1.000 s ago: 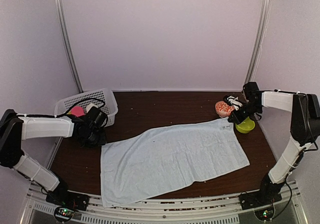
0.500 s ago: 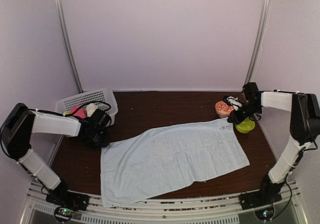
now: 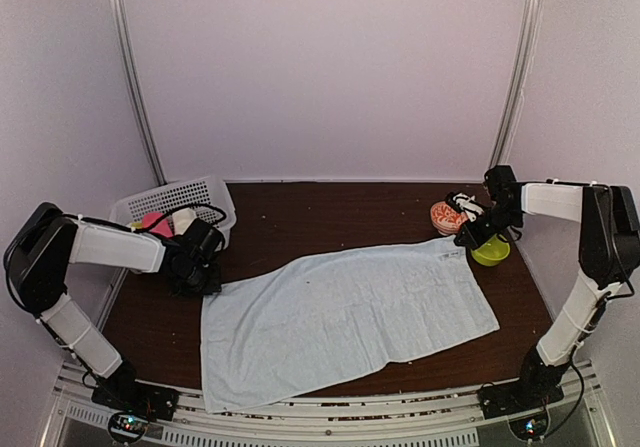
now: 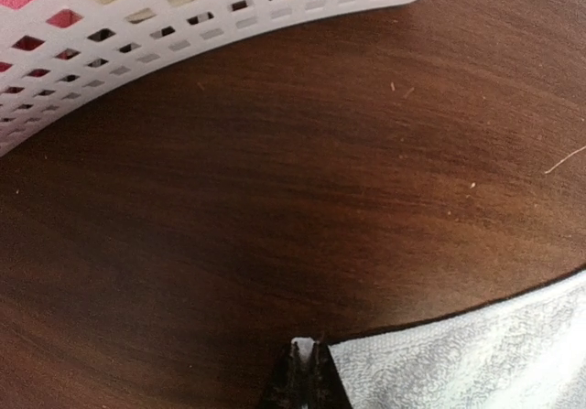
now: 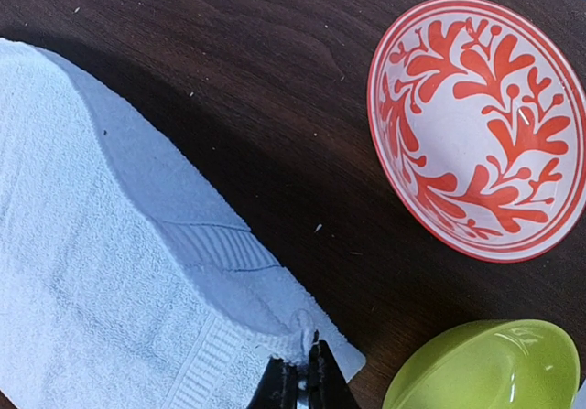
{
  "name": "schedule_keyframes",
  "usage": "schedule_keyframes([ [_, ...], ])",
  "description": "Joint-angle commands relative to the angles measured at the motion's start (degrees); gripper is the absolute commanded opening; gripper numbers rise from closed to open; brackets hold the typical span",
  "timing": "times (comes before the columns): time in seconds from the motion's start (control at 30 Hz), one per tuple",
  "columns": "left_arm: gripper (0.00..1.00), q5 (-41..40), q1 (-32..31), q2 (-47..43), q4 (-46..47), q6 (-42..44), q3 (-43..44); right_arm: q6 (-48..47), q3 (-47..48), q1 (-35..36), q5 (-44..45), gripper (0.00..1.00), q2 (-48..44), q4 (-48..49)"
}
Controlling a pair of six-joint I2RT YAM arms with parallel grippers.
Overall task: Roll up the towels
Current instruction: Pick up the towel from the center of the board, then fold the towel at the center of the board.
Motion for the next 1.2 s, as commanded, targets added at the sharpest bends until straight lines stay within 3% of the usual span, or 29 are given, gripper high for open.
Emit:
schedule_keyframes([
  [0.0,0.00,-3.7,0.6,-4.1,-0.9,1.2,-0.9,0.8,2.6,0.0,0.4,0.04,0.9,0.7],
  [0.23,0.00,-11.1,1.0,-16.9,-2.5,4.3,1.5,2.9,11.5,0.0,-0.4,0.04,3.7,-0.6],
  [0.5,0.00,-11.1,1.3,-24.3,-4.4,4.7,0.8,3.5,14.5,-0.2,-2.0,0.03,4.7,-1.5],
  [1.17,0.00,8.3,1.0,-34.0,-21.7,4.5,-1.4,-9.9,-1.6,-5.1,-6.8,0.03,-6.3,-8.5],
])
